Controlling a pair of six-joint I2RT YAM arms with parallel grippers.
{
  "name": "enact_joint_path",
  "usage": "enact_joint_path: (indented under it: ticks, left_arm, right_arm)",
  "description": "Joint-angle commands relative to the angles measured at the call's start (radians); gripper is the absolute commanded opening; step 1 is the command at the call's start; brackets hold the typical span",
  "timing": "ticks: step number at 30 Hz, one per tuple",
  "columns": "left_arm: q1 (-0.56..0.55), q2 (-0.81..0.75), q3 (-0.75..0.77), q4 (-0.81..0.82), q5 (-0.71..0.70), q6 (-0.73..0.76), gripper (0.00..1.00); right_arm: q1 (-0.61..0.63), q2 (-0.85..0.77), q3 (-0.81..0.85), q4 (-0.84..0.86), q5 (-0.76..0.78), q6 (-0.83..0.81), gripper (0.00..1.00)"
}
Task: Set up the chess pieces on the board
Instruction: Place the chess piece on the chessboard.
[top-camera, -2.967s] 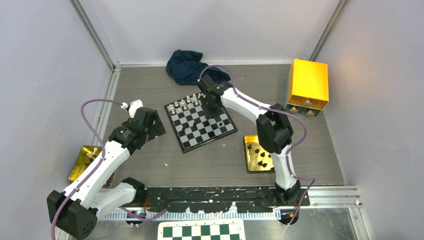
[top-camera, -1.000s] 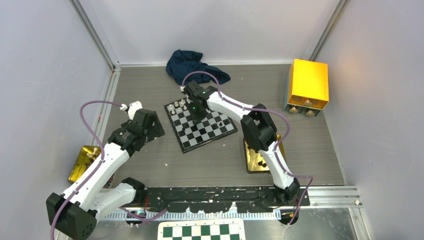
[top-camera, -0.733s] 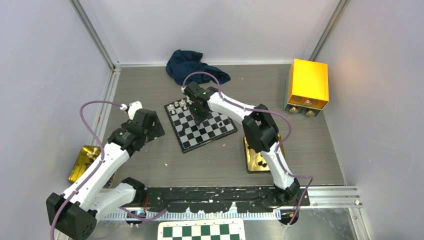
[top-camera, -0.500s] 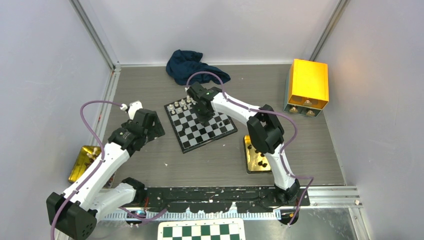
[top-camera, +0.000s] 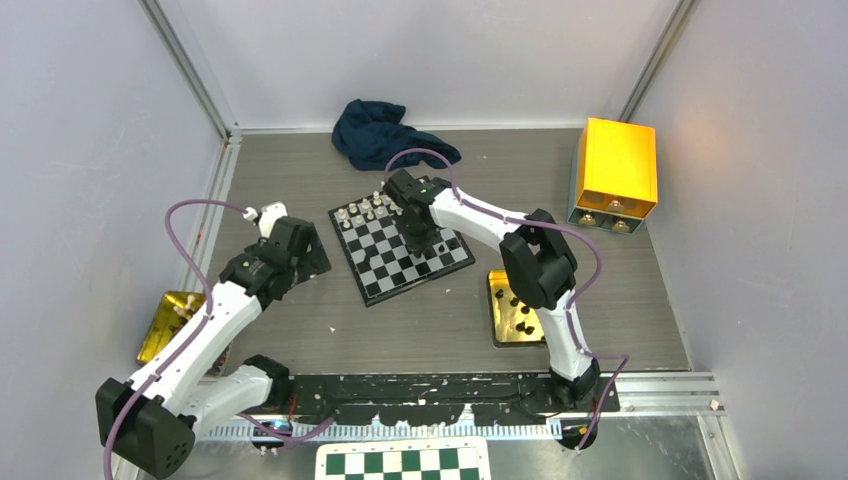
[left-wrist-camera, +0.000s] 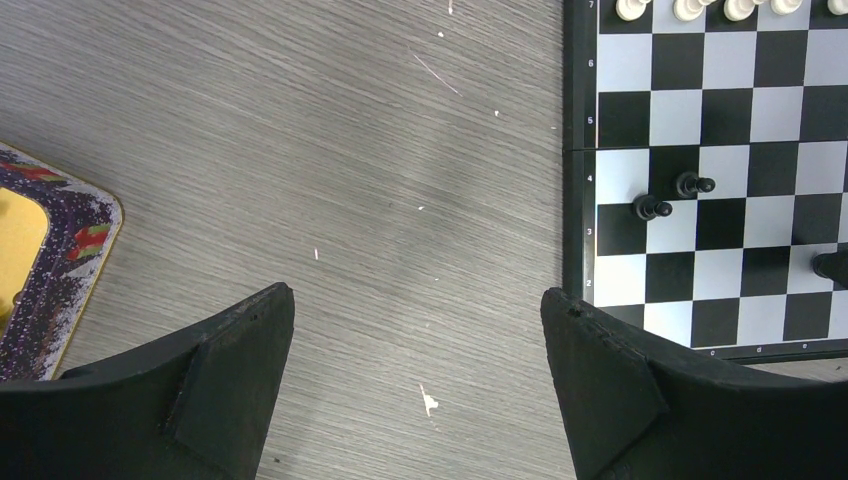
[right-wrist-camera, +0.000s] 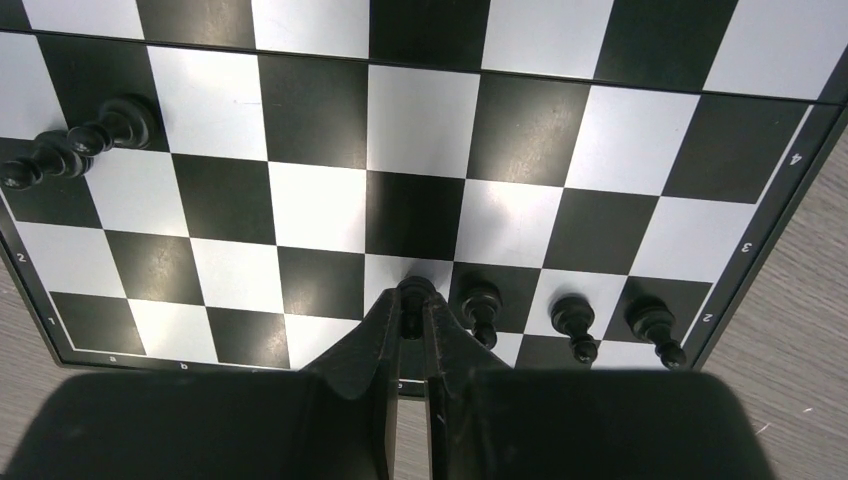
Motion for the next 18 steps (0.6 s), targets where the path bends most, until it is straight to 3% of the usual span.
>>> enact_joint_path:
  ticks: [1, 18]
  left_arm:
    - [-0.002, -0.001, 0.024, 0.028, -0.013, -0.006, 0.94]
    - [-0.002, 0.017, 0.025, 0.034, -0.008, -0.010, 0.94]
  right_arm:
    - [-0.001, -0.079, -0.006, 0.014, -0.007, 0.012, 0.07]
    - [0.000, -0.077, -0.029, 0.038, -0.039, 0.022, 0.08]
